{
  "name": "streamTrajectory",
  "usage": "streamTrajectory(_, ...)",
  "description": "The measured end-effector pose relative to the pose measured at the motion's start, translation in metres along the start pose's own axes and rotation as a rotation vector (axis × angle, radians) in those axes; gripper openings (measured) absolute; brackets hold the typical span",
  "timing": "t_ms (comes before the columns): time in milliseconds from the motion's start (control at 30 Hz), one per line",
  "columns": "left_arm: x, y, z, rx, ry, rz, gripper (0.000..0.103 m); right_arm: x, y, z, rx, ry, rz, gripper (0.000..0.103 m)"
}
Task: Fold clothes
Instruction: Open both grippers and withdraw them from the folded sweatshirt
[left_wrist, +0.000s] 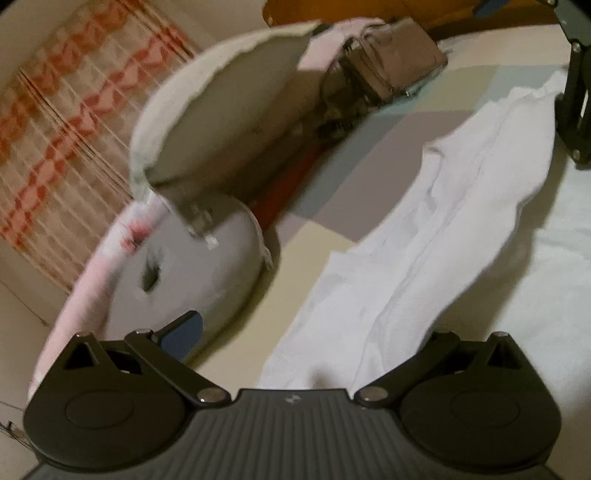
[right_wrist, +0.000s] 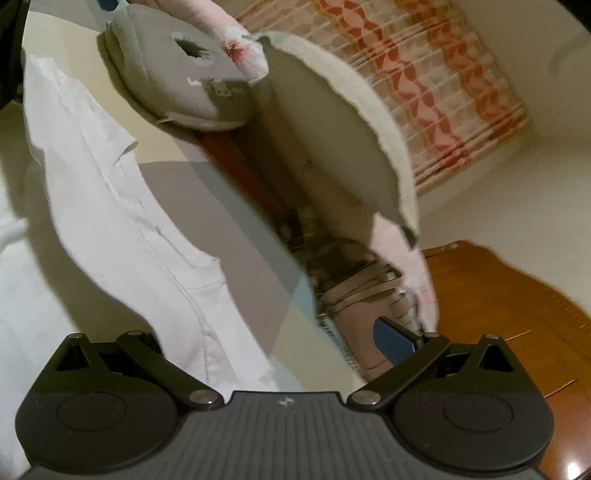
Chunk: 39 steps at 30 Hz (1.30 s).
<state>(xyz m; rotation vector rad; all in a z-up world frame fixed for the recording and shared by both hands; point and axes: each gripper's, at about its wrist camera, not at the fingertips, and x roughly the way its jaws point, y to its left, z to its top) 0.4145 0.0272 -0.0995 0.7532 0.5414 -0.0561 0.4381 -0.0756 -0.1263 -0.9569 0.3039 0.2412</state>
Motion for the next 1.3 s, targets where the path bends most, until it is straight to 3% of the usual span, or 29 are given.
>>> streamTrajectory(133, 0.015, 0.004, -0.003, -0.03, 0.061, -0.068, 0.103, 0.015, -0.001, -0.005, 0.043, 0.018, 0.09, 0.103)
streamTrajectory(300, 0.005, 0.016, -0.005, -0.037, 0.074, -0.11, 0.102, 0.006, -0.019, -0.012, 0.127, 0.031, 0.201, 0.103)
streamTrajectory(500, -0.012, 0.038, -0.003, -0.114, 0.049, -0.255, 0.102, -0.006, -0.043, -0.02, 0.228, 0.044, 0.335, 0.103)
streamTrajectory(933, 0.058, 0.098, 0.04, -0.416, 0.117, -0.216, 0.102, 0.031, -0.091, -0.016, 0.398, 0.05, 0.283, 0.103)
streamTrajectory(1033, 0.047, 0.109, 0.036, -0.463, 0.082, -0.227, 0.102, 0.04, -0.102, -0.015, 0.437, 0.051, 0.268, 0.103)
streamTrajectory(1200, 0.01, 0.111, 0.026, -0.457, 0.02, -0.248, 0.102, 0.036, -0.126, -0.022, 0.525, 0.022, 0.239, 0.103)
streamTrajectory(1300, -0.013, 0.104, 0.018, -0.459, -0.016, -0.327, 0.102, 0.017, -0.129, -0.029, 0.574, -0.017, 0.325, 0.103)
